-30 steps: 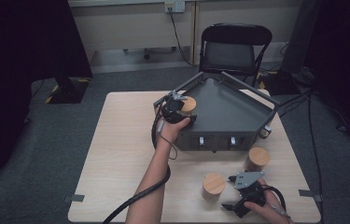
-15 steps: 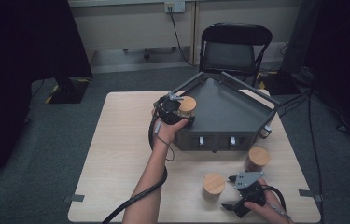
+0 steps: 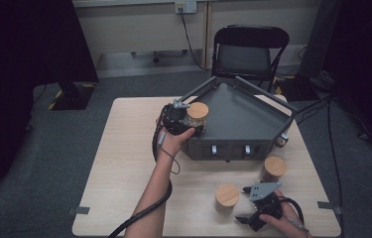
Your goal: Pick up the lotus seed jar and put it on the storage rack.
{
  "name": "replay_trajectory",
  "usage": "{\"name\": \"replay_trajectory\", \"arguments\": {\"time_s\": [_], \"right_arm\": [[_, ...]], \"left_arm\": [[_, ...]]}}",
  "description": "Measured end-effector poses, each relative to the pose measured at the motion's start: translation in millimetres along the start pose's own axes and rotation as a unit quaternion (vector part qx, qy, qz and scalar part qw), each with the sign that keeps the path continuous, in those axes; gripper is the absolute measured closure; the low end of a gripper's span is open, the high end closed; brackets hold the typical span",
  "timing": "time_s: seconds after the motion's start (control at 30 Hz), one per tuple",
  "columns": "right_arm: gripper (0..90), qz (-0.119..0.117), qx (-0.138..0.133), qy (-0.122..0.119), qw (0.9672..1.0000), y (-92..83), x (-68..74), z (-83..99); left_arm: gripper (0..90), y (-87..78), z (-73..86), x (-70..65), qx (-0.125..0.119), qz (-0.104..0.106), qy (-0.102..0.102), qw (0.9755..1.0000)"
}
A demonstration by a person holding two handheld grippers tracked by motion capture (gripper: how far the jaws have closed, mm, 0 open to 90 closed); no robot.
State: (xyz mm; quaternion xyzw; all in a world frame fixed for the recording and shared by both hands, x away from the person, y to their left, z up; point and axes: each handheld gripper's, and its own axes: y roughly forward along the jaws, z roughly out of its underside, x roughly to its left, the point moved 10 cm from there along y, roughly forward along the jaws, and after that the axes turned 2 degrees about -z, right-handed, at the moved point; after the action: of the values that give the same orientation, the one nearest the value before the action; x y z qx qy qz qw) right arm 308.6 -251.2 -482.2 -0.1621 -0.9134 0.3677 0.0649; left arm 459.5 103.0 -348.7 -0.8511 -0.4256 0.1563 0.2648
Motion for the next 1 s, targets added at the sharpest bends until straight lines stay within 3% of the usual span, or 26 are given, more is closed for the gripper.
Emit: {"name": "replay_trajectory", "arguments": {"time_s": [1.0], "right_arm": [[0.0, 0.0, 0.0, 0.0, 1.0, 0.0, 0.0, 0.0]], "left_arm": [[7.3, -26.4, 26.0, 5.0, -0.013, 0.005, 0.002, 0.9999]]}}
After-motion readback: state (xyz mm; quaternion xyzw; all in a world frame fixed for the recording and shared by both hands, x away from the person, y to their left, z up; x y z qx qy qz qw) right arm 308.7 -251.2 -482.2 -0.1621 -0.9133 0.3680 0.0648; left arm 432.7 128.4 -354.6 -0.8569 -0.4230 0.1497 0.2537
